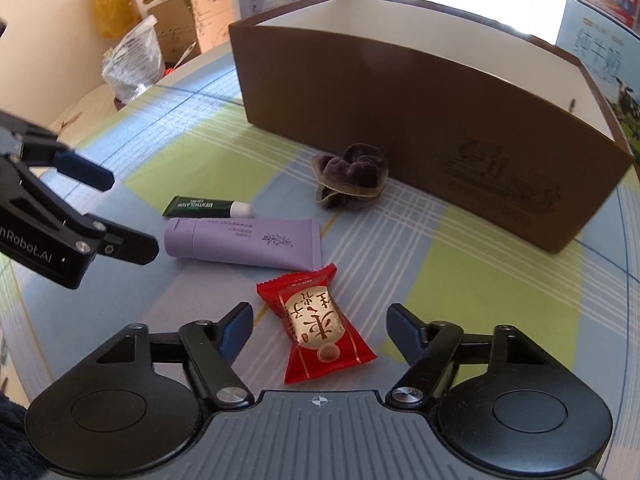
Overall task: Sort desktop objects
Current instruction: 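Grasp the red candy packet with the right tool while the left tool approaches the purple tube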
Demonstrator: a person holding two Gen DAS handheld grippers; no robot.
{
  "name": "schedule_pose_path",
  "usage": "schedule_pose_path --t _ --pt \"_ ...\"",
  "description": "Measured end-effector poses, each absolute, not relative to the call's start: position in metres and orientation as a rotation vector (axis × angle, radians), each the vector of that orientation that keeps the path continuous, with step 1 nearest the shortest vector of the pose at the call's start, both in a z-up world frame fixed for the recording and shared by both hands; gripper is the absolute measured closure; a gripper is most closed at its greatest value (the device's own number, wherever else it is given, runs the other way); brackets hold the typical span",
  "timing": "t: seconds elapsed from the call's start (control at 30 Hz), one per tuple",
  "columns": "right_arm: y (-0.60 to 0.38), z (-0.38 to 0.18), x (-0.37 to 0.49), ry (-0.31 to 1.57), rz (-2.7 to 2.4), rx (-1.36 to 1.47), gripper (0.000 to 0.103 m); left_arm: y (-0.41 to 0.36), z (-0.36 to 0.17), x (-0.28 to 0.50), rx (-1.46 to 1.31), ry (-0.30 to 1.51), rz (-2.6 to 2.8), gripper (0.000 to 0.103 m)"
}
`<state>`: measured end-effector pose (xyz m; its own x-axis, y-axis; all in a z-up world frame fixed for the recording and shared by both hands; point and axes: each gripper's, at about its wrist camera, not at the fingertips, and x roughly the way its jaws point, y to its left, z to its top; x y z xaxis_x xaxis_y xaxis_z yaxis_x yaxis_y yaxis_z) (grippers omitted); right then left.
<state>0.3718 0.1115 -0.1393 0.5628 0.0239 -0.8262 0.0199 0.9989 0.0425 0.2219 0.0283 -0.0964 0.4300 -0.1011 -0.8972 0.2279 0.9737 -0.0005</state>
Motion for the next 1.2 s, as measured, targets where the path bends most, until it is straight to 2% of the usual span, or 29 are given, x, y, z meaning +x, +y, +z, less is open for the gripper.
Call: schedule_pose_path --t 0.1,0.23,0.47,0.6,0.7,1.2 --pt "0.113 -0.144 0.374 0.988 0.020 0.037 0.039 0.027 -0.100 0.226 0.137 1.109 -0.214 0.014" --pt "0.110 -0.150 0.373 1.008 0.024 0.047 0.066 0.022 -0.105 0.231 0.151 1.112 -0.240 0.014" --pt "0.089 -0.146 0.362 1.028 -0.075 0.115 0.068 0.008 -0.113 0.241 0.186 1.107 -0.311 0.015" --pt "0.071 -0.143 0.347 1.036 -0.154 0.154 0.068 0.000 -0.118 0.246 0.206 1.118 -0.355 0.023" --pt "0.061 -0.142 0.337 1.041 -0.207 0.171 0.068 -0.008 -0.121 0.249 0.219 1.135 -0.390 0.035" --pt "0.037 -0.138 0.303 1.045 -0.315 0.214 0.068 -0.039 -0.131 0.255 0.274 1.147 -0.443 0.047"
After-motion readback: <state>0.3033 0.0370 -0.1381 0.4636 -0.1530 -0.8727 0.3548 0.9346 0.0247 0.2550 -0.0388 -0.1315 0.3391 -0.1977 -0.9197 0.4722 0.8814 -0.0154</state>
